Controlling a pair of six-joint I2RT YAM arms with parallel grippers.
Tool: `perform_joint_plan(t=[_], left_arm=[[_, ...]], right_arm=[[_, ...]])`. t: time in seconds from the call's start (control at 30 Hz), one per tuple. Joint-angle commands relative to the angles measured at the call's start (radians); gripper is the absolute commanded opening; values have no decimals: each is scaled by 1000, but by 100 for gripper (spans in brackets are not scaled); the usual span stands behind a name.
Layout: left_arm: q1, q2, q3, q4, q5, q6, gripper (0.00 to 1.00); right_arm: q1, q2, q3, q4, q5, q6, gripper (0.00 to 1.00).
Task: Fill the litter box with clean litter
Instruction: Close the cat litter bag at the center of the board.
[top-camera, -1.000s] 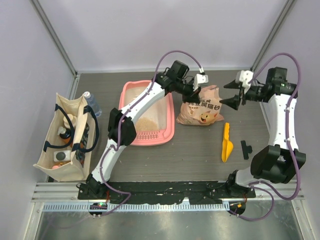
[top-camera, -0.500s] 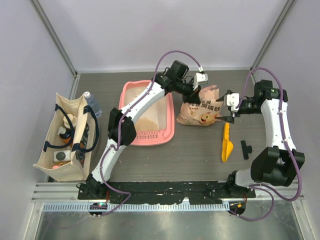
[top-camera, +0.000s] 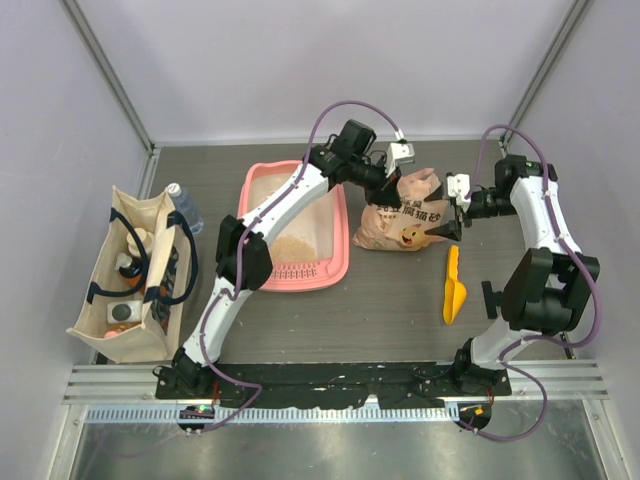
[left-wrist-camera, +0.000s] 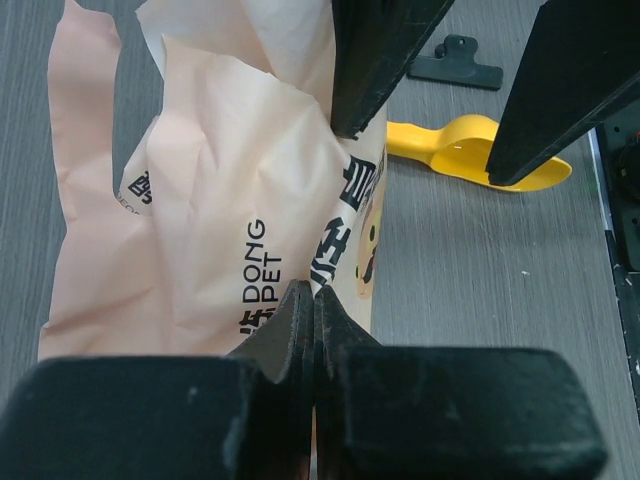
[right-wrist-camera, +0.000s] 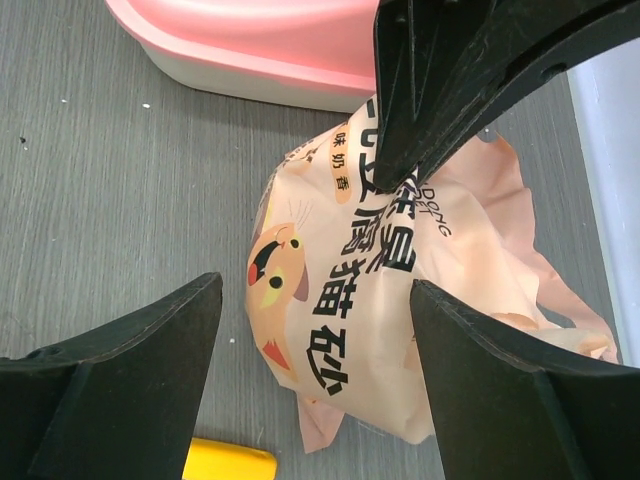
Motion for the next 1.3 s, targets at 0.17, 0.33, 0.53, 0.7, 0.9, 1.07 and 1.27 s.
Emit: perform_joint_plan(t=[0.17, 0.33, 0.53, 0.7, 0.9, 1.07, 1.27], left_arm=[[-6, -4, 69, 89, 91, -94, 0], [-6, -3, 71, 93, 91, -112, 0], [-4, 0, 66, 126, 117, -171, 0], [-1, -3, 68, 152, 126, -204, 0], [-1, -6, 60, 162, 127, -201, 0], [-3, -9, 60, 164, 124, -197, 0], [-9, -12, 54, 176, 124, -221, 0]], right_arm=[[3, 82, 107, -68, -69, -559, 82], [3, 121, 187, -163, -83, -639, 81], [17, 113, 161, -158, -50, -651, 82], [16, 142, 132, -56, -8, -604, 83], [-1, 165, 136, 145, -7, -487, 83], [-7, 200, 172, 179, -34, -485, 83], [-10, 228, 242, 196, -43, -398, 83]])
